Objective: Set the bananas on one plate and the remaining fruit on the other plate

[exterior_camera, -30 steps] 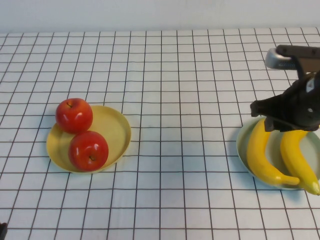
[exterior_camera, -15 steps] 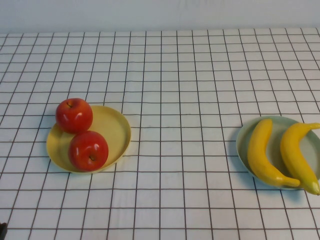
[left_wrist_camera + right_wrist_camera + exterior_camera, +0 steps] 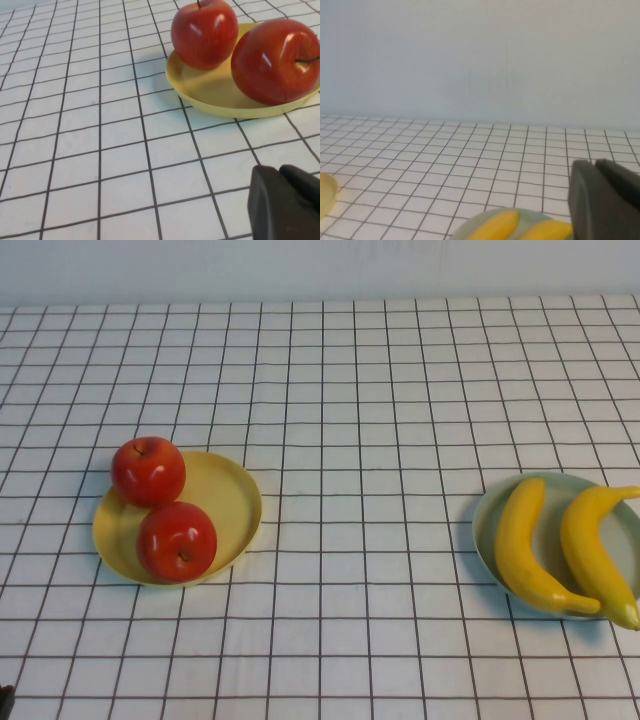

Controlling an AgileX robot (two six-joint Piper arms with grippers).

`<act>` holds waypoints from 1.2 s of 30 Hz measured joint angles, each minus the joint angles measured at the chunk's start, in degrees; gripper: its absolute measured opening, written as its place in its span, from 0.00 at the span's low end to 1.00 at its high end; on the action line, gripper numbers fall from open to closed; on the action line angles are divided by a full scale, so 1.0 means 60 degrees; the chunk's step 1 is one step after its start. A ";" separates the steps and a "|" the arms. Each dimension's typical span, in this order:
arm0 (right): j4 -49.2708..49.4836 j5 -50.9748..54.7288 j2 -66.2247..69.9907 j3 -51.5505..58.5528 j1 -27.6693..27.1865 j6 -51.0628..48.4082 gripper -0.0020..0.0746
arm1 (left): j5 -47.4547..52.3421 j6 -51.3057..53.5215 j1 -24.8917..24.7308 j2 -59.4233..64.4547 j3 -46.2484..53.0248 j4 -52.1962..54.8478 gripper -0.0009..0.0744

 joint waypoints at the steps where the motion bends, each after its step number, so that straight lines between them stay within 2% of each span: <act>1: 0.0055 -0.0096 0.0023 0.0000 0.0000 0.0018 0.01 | 0.0000 0.0000 0.0000 0.0000 0.0000 0.0000 0.01; 11: 0.2397 -0.0032 0.0173 0.1108 -0.0275 -0.1538 0.01 | 0.0000 0.0000 0.0000 0.0000 0.0000 0.0000 0.01; 14: 0.3223 -0.0247 0.0017 0.1875 -0.0956 -0.2094 0.01 | 0.0000 0.0000 0.0000 0.0000 0.0000 0.0000 0.01; 18: 0.4753 -0.1334 -0.0047 0.2799 -0.2124 -0.3818 0.01 | 0.0000 0.0000 0.0000 0.0000 0.0000 0.0000 0.01; 21: 0.5223 -0.1896 -0.0047 0.3013 -0.2625 -0.4363 0.01 | 0.0000 0.0000 0.0000 0.0000 0.0000 0.0000 0.01; 29: 0.4364 -0.0461 -0.0047 0.3039 -0.2738 -0.2969 0.01 | 0.0000 0.0000 0.0000 0.0000 0.0000 0.0000 0.01; 36: 0.4335 -0.0314 -0.0047 0.3036 -0.2738 -0.2773 0.01 | 0.0000 0.0000 0.0000 0.0000 0.0000 0.0000 0.01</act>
